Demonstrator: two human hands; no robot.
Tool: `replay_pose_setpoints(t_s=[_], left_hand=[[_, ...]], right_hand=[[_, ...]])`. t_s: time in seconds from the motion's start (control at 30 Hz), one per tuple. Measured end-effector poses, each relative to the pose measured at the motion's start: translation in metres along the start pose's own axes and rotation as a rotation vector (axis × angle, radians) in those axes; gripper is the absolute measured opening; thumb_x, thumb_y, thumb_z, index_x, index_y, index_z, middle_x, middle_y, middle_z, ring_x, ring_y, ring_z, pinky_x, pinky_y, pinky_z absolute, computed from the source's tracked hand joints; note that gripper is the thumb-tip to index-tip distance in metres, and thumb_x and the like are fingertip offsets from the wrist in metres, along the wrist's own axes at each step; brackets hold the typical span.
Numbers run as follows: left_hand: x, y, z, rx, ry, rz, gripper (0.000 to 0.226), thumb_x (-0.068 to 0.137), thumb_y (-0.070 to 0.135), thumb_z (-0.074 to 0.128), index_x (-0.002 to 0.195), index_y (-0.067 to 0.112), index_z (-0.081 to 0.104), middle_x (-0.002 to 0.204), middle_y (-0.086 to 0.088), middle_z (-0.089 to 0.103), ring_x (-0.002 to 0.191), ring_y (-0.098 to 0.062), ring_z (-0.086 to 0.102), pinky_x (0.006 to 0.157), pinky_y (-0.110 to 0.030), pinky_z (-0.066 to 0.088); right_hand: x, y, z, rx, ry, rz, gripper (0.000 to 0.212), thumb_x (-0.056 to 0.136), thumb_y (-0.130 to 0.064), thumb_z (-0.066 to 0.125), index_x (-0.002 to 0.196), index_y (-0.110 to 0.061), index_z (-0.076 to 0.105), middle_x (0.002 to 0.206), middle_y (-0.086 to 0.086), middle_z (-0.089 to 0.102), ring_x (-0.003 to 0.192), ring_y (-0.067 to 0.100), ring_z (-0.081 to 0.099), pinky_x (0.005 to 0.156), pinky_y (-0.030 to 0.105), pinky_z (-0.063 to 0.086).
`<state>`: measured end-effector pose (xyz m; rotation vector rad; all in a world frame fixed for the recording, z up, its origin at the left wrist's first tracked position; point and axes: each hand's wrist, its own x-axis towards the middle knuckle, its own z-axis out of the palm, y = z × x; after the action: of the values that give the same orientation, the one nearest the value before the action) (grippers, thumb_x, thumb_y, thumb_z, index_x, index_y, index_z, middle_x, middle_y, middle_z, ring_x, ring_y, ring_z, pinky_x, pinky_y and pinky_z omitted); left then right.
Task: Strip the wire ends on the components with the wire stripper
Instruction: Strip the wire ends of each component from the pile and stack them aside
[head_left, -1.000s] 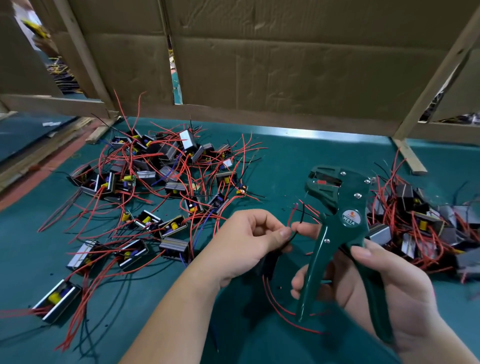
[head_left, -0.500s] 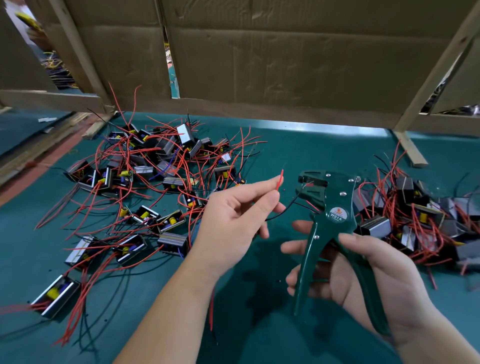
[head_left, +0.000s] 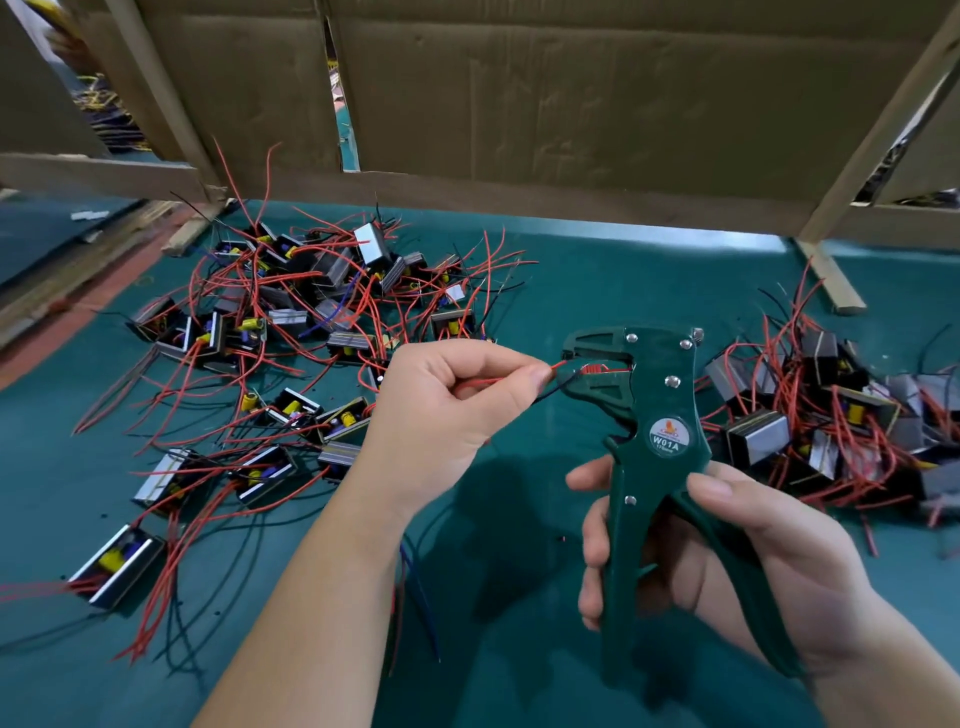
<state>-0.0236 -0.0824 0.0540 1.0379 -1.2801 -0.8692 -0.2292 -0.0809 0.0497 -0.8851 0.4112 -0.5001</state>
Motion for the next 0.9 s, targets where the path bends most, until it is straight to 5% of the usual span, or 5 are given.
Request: replay_pose_setpoints(t_s=[0.1,0.17,0.23,0.37,0.9], left_hand=[[0.0,0.001,-0.003,-0.005,-0.005,-0.038,0.015,0.079,0.006,0.07,0.069,0.016,0.074,0.04,0.015,0.048,0.037,0.004,0.038,0.043,-0.005,0.028],[0.0,0.001,-0.006,0.009,-0.005,-0.073,0.013,0.076,0.016,0.069,0.065,0.02,0.075,0.038,0.013,0.042,0.038,0.001,0.03,0.041,-0.01,0.025],[0.0,0.002,-0.008,0.017,-0.011,-0.089,0.014,0.074,0.017,0.069,0.062,0.021,0.074,0.039,0.012,0.042,0.038,0.0,0.029,0.041,-0.01,0.025],[0.0,0.003,-0.013,0.047,-0.055,-0.076,0.015,0.074,0.013,0.072,0.061,0.02,0.072,0.042,0.013,0.045,0.039,0.001,0.029,0.043,-0.008,0.025],[-0.001,0.004,-0.028,0.233,-0.214,-0.038,0.013,0.08,0.012,0.07,0.073,0.024,0.071,0.056,0.017,0.062,0.049,0.007,0.046,0.052,-0.004,0.034]], right_hand=[[0.003,-0.001,0.004,0.001,0.059,0.01,0.057,0.073,-0.039,0.077,0.108,0.003,0.064,0.084,0.026,0.063,0.073,0.044,0.063,0.065,0.046,0.052],[0.011,0.0,-0.002,-0.068,0.172,0.013,0.033,0.094,-0.02,0.059,0.08,0.007,0.071,0.068,0.021,0.066,0.061,0.03,0.067,0.059,0.028,0.053],[0.008,0.001,-0.003,-0.272,0.337,0.046,0.069,0.103,-0.001,0.033,0.041,0.002,0.062,0.043,0.009,0.059,0.041,0.008,0.061,0.047,0.009,0.044],[0.005,0.0,0.008,-0.069,0.085,0.06,0.048,0.077,-0.044,0.075,0.095,0.0,0.066,0.075,0.024,0.062,0.065,0.04,0.065,0.057,0.037,0.053],[0.001,0.006,-0.002,-0.222,0.138,0.103,0.057,0.068,-0.056,0.078,0.092,-0.006,0.067,0.075,0.023,0.062,0.062,0.04,0.064,0.056,0.038,0.052]])
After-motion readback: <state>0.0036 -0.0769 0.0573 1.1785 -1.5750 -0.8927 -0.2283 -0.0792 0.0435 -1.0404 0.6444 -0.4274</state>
